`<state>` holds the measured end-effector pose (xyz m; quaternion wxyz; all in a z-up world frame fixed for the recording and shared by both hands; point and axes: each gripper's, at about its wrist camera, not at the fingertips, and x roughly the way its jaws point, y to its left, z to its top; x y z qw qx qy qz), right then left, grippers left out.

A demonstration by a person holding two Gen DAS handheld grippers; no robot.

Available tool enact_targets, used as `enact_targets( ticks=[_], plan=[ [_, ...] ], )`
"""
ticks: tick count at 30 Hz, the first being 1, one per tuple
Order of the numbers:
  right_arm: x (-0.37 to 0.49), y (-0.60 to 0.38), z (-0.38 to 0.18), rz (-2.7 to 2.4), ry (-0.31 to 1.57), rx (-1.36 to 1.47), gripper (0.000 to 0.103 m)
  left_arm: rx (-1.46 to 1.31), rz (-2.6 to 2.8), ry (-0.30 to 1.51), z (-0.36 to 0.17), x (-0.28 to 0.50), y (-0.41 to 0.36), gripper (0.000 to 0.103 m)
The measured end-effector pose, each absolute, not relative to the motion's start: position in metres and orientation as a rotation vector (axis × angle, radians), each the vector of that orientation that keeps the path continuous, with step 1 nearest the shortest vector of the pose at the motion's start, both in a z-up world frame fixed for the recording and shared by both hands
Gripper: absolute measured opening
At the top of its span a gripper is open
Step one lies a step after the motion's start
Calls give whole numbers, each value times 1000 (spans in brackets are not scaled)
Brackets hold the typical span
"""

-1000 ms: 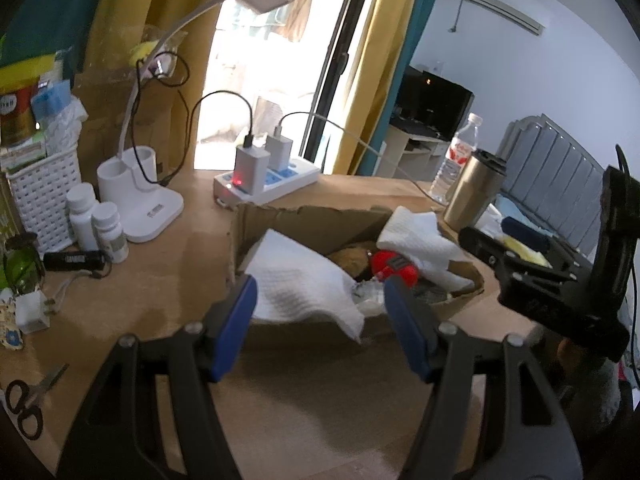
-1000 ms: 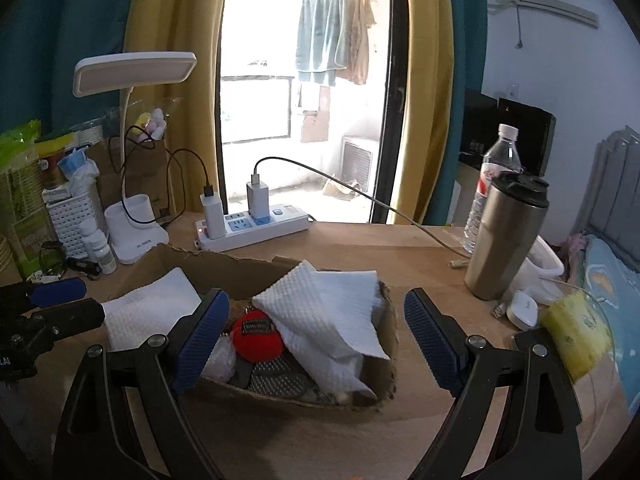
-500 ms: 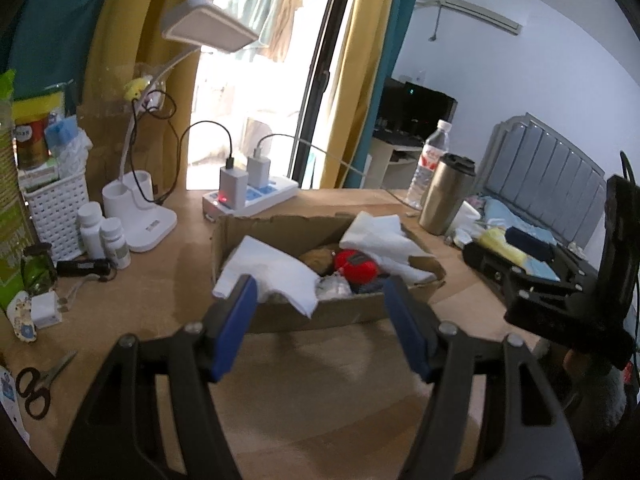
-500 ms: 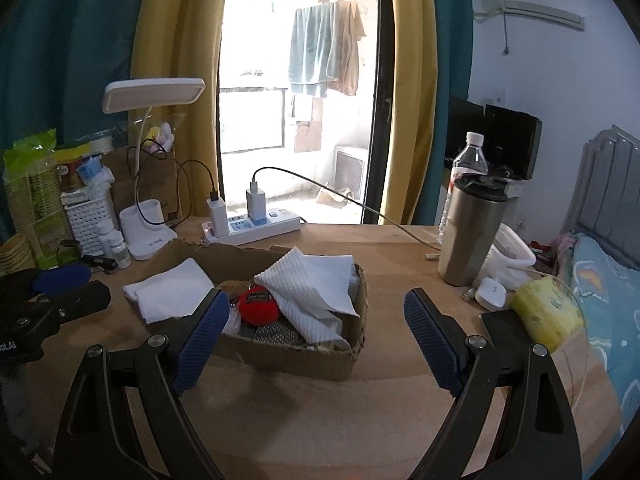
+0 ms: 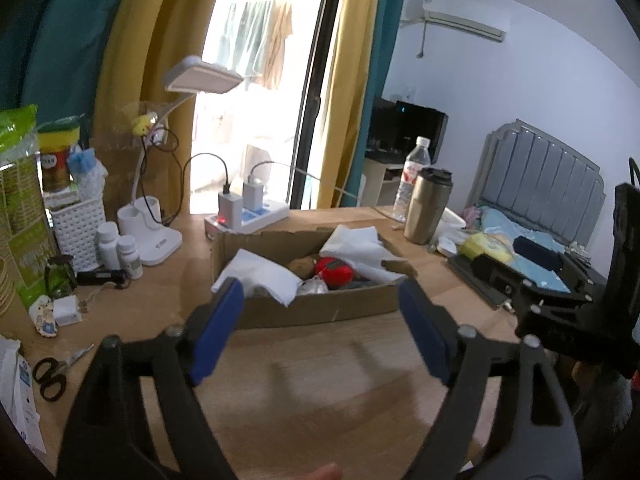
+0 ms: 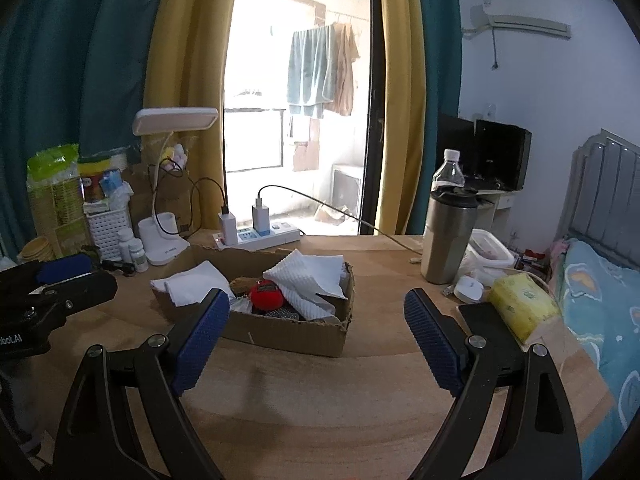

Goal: Organize soft objects

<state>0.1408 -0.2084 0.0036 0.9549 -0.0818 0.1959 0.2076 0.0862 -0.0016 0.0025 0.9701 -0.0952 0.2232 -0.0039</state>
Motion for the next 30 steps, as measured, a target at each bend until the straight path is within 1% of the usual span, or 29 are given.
enact_targets(
  ticks=[1,9,13,21,30],
  plan=[
    [136,-211,6,419,390,-162,91,-188,-7,443,4,82,-3,86],
    [107,-227,20,400,334,-145,91,-155,-3,362,23,52,-17,88],
    [93,-235,29,387,308,-138,91,-136,-5,318,35,38,-22,91],
    [72,-249,48,362,266,-127,91,-108,-7,251,60,17,-30,92],
    [50,-264,71,330,203,-104,91,-61,-6,233,80,4,-45,92]
  ],
)
